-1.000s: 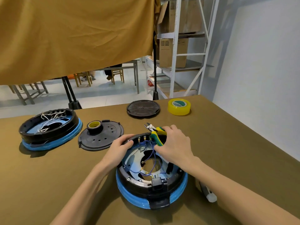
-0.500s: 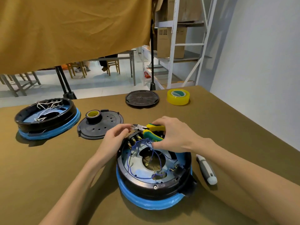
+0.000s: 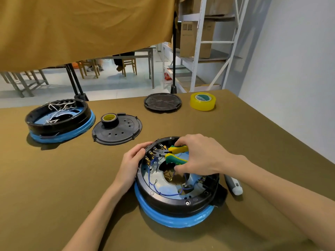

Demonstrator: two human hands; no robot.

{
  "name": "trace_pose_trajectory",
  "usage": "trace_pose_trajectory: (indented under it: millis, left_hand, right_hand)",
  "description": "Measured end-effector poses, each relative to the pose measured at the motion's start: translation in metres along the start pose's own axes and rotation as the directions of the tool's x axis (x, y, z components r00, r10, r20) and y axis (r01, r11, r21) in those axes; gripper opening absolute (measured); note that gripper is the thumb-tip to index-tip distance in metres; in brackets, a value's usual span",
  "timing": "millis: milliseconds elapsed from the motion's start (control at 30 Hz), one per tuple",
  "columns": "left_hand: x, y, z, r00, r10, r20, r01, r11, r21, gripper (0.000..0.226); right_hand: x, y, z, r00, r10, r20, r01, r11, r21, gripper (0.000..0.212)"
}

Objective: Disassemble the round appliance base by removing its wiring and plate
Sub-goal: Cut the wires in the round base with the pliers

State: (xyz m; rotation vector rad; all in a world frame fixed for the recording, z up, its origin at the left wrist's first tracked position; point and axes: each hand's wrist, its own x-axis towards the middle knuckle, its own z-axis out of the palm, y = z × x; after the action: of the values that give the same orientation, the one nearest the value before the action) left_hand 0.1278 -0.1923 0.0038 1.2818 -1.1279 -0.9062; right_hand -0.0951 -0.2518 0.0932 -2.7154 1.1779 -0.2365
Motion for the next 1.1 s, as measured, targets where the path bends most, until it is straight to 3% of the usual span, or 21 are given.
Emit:
trace_pose_trajectory:
  millis: [633, 900, 1100]
  left_hand:
    - [-0.001, 0.002, 0.01, 0.997, 0.02, -0.074, -0.022, 0.999, -0.026, 0.035]
    - [0.0, 0.001, 0.012, 0.993, 0.035, -0.111, -0.024, 0.994, 0.102, 0.033]
    - [0.0, 0.002, 0.013, 0.991, 0.023, -0.131, -0.005, 0.991, 0.135, 0.032]
  right_hand:
    - [0.004, -0.031, -0.026, 0.99, 0.12, 0.079, -0.108, 0.984, -0.142, 0.078]
    - [0.019, -0.043, -0.046, 0.975, 0.144, 0.169, -0.11, 0.974, -0.199, 0.06]
    - [0.017, -0.051, -0.044, 0.99, 0.091, 0.103, -0.051, 0.939, -0.341, 0.05]
